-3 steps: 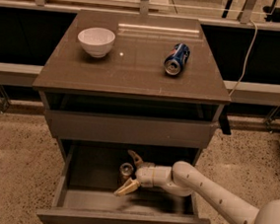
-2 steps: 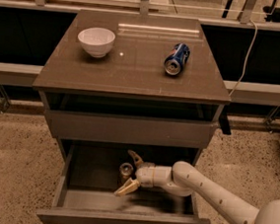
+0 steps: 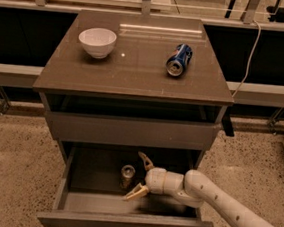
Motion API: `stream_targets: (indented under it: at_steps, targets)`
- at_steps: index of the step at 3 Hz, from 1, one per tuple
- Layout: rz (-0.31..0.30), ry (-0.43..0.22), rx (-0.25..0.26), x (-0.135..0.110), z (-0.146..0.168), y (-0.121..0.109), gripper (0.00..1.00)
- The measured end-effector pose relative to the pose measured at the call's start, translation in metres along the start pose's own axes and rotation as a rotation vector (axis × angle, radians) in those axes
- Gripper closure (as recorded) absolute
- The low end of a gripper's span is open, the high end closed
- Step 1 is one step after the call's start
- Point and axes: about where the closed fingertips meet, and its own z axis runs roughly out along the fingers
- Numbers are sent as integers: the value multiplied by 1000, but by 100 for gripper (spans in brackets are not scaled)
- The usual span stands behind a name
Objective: Place orange can into middle drawer
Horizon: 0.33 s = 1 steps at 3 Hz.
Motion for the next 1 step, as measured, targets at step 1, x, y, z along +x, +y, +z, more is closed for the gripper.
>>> stream_targets:
  at_steps: [1]
  targets:
    - [1, 0, 8, 1, -4, -1, 0]
